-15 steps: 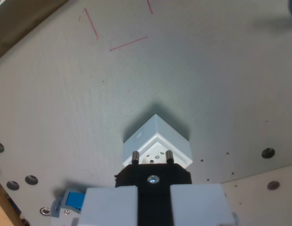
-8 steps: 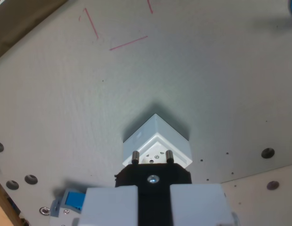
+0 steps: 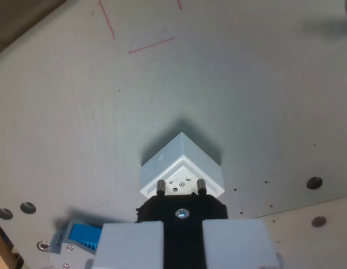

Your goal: Move above the white socket

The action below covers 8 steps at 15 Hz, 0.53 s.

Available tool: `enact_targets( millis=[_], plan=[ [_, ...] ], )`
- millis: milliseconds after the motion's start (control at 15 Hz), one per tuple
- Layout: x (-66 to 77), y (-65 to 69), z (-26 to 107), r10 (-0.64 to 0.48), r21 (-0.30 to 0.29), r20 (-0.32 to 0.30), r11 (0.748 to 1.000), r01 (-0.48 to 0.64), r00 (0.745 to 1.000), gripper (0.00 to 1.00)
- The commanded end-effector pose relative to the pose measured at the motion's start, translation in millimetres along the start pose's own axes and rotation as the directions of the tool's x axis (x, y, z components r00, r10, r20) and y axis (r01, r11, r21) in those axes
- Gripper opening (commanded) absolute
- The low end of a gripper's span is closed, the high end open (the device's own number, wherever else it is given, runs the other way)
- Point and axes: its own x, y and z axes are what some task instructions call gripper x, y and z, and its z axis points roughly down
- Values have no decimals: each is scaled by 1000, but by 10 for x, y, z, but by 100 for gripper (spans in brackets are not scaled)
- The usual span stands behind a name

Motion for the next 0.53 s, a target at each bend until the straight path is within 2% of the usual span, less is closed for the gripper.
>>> enact_targets(
  millis=[67, 533],
  plan=[
    [-63, 10, 78, -104, 13, -50, 994, 104, 993, 0],
    [-212, 28, 251, -226, 11, -95, 974, 228, 969, 0]
  ],
)
